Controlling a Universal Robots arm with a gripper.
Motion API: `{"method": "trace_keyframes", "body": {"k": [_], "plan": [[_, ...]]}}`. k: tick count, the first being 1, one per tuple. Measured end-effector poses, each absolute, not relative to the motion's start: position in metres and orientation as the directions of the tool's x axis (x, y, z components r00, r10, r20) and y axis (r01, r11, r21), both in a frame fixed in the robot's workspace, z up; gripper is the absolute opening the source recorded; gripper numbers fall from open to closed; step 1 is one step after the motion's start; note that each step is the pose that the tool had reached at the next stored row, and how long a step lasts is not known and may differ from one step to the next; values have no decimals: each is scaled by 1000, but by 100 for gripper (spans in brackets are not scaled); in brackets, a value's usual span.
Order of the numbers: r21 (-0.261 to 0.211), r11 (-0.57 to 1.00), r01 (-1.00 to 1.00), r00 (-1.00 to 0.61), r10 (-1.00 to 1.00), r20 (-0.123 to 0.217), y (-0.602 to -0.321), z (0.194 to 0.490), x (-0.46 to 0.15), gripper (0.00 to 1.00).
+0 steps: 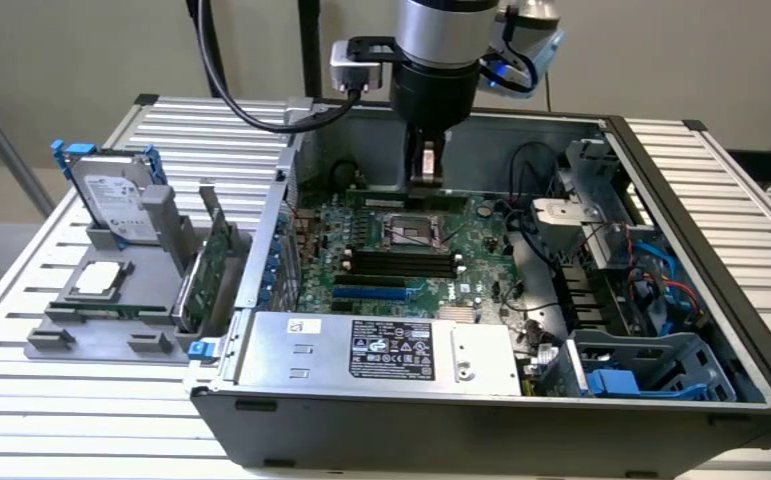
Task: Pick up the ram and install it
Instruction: 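Insert the ram into the slot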
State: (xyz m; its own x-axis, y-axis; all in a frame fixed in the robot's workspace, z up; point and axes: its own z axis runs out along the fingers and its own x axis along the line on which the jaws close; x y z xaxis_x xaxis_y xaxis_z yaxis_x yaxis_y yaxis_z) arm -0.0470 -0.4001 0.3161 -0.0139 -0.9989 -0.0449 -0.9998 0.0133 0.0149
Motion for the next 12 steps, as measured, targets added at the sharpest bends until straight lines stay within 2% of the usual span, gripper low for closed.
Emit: {"method": "trace_keyframes", "body": {"k": [7,12], "plan": [[14,21,-1000,-21,-1000,-19,-396,308,-47,0],[14,23,-1000,-24,-1000,-16,-396,300,-46,0]]}}
